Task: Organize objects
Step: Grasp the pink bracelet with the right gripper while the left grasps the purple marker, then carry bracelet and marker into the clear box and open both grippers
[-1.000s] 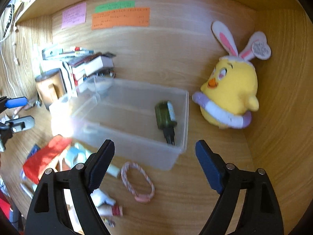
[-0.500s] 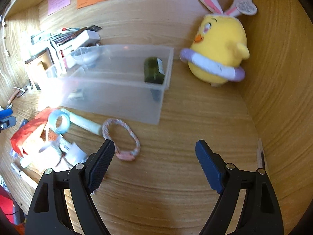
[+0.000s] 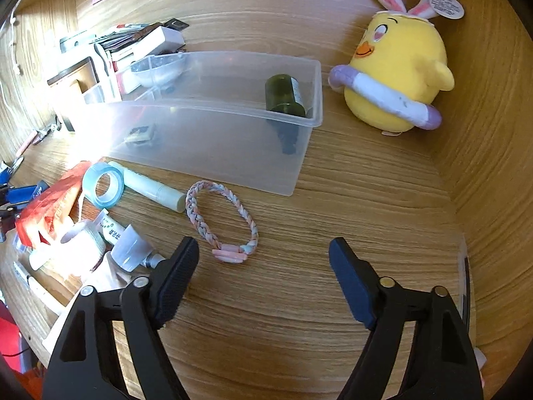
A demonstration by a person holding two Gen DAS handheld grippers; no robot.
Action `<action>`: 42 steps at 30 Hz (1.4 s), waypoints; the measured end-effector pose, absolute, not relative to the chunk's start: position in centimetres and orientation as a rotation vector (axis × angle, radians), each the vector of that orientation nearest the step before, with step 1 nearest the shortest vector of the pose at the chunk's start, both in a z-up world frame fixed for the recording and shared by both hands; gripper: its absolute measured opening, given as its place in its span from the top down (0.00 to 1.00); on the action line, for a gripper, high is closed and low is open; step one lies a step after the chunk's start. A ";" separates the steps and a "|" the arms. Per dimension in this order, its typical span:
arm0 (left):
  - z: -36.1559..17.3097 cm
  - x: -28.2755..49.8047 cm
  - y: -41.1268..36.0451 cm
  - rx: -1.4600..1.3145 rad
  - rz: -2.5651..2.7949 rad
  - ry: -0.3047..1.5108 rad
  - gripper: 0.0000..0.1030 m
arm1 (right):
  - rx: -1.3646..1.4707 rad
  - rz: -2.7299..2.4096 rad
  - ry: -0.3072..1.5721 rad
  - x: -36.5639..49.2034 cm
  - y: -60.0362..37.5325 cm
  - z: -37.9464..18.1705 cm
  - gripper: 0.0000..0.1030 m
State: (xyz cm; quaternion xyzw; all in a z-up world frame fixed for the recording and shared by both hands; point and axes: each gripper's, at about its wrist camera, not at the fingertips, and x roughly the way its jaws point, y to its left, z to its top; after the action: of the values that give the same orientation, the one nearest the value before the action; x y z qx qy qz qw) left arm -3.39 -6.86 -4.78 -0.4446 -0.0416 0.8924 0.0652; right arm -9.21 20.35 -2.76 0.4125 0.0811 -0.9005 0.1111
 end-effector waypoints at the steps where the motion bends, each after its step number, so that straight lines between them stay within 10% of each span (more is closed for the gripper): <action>1: -4.8 -3.4 -6.9 -1.339 2.692 -0.126 0.56 | 1.221 -2.637 0.238 -9.4 20.2 -2.9 0.38; 8: -4.6 -3.4 -7.2 -1.310 2.707 -0.142 0.75 | 1.230 -2.612 0.242 -9.7 20.1 -3.3 0.79; 42: 7.3 -6.7 -4.8 -0.806 2.886 -0.047 0.75 | 0.730 -2.799 0.113 -7.0 21.3 7.2 0.81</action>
State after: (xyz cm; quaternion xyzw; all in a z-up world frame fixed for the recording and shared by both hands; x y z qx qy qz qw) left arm -6.72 -4.77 7.28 -0.2683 -0.0156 0.9605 0.0723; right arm -6.96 21.33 7.20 0.2503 0.0386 -0.9596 0.1228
